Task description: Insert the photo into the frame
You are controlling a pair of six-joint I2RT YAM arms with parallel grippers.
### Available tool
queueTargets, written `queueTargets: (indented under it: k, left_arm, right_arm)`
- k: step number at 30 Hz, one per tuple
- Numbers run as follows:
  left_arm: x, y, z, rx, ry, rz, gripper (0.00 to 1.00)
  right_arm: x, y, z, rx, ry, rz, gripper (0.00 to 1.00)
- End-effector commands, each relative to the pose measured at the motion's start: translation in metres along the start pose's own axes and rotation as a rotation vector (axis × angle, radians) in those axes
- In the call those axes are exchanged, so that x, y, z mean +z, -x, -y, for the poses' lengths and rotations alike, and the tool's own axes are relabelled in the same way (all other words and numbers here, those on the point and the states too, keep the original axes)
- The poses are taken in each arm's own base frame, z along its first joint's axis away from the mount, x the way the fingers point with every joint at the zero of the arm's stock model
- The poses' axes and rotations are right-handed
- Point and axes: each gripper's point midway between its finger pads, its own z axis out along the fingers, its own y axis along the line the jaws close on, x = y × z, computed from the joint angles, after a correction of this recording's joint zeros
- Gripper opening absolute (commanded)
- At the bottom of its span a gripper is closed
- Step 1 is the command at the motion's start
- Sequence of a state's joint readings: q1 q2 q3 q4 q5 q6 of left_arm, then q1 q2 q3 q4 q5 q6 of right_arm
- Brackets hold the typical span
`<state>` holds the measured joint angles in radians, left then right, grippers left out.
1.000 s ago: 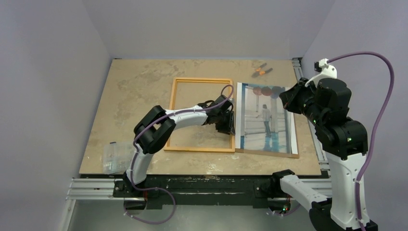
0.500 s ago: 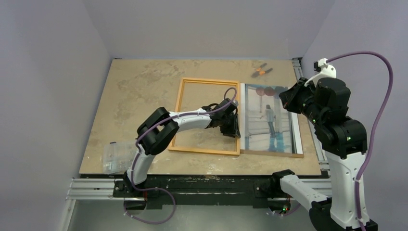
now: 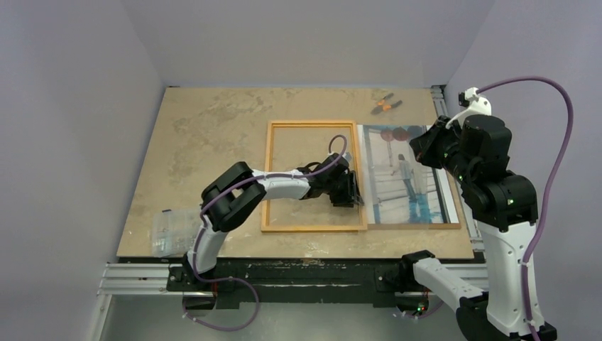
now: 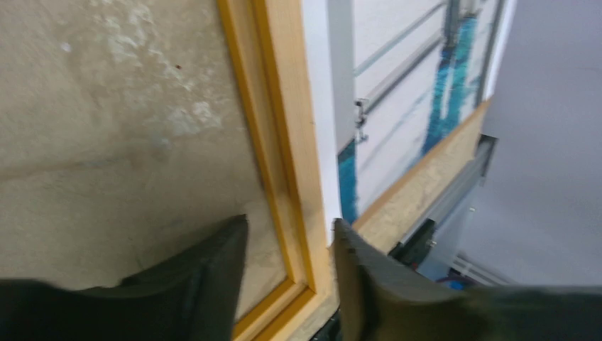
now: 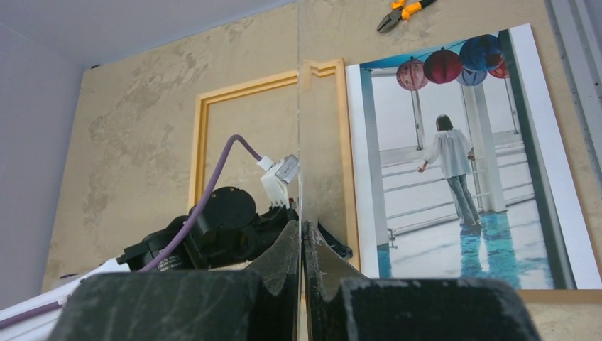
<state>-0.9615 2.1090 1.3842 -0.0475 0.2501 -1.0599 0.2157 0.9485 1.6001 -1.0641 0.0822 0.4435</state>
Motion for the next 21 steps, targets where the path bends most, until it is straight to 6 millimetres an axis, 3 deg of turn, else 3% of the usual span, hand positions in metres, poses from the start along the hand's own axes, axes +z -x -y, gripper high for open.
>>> queueTargets:
  k: [1, 3, 6, 12, 21]
  left_arm:
    - [-0.035, 0.018, 0.046, 0.039, -0.186, 0.102, 0.56]
    - [-0.050, 0.024, 0.047, 0.058, -0.205, 0.138, 0.72]
    - [-0.075, 0.038, 0.046, 0.092, -0.219, 0.202, 0.82]
    - [-0.133, 0.065, 0.026, 0.087, -0.240, 0.316, 0.83]
    - [-0.223, 0.078, -0.047, 0.095, -0.024, 0.457, 0.82]
  right_arm:
    - [-0.002, 0.008, -0.009, 0.002, 0.046, 0.035, 0.00]
    - [-0.001, 0.007, -0.010, 0.006, 0.054, 0.030, 0.00]
    - [-0.002, 0.007, -0.013, 0.010, 0.068, 0.027, 0.00]
    - [-0.001, 0.005, -0.018, 0.015, 0.097, 0.018, 0.00]
    - [0.008, -0.007, -0.025, 0.034, 0.143, -0.019, 0.00]
